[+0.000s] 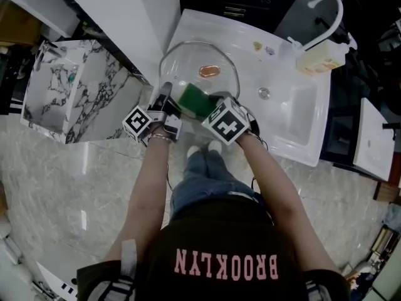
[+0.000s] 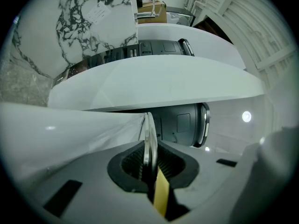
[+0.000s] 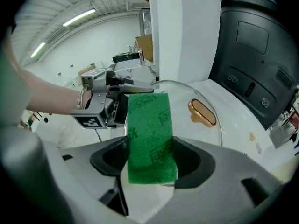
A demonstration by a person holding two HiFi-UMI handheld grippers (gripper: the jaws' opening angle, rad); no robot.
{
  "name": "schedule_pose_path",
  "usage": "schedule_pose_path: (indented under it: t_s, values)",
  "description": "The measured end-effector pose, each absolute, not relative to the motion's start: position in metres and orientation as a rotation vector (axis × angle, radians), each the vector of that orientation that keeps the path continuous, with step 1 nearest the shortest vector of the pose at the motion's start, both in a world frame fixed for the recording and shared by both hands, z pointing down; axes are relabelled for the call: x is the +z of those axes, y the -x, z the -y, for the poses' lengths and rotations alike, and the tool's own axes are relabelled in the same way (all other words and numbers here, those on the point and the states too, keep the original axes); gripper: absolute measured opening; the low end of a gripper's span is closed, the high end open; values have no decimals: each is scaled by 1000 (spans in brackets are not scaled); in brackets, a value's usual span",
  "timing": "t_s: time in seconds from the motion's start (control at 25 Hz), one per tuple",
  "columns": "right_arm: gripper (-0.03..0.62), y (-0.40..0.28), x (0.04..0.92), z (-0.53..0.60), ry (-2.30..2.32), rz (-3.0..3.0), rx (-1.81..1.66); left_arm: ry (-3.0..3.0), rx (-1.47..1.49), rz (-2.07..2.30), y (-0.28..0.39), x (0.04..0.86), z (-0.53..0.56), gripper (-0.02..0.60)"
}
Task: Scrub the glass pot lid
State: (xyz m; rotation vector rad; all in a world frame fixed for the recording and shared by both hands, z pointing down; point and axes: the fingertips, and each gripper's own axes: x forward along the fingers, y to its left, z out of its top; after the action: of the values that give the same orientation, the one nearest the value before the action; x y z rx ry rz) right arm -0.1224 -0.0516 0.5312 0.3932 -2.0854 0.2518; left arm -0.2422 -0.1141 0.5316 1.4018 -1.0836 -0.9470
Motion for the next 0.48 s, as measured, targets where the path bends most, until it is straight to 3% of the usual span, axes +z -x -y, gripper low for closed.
schedule_pose_path:
  t_s: [0.48]
  values:
    - [275,72,554,74,-409,2093,360,-1388,-944,1093,243,531,112,44]
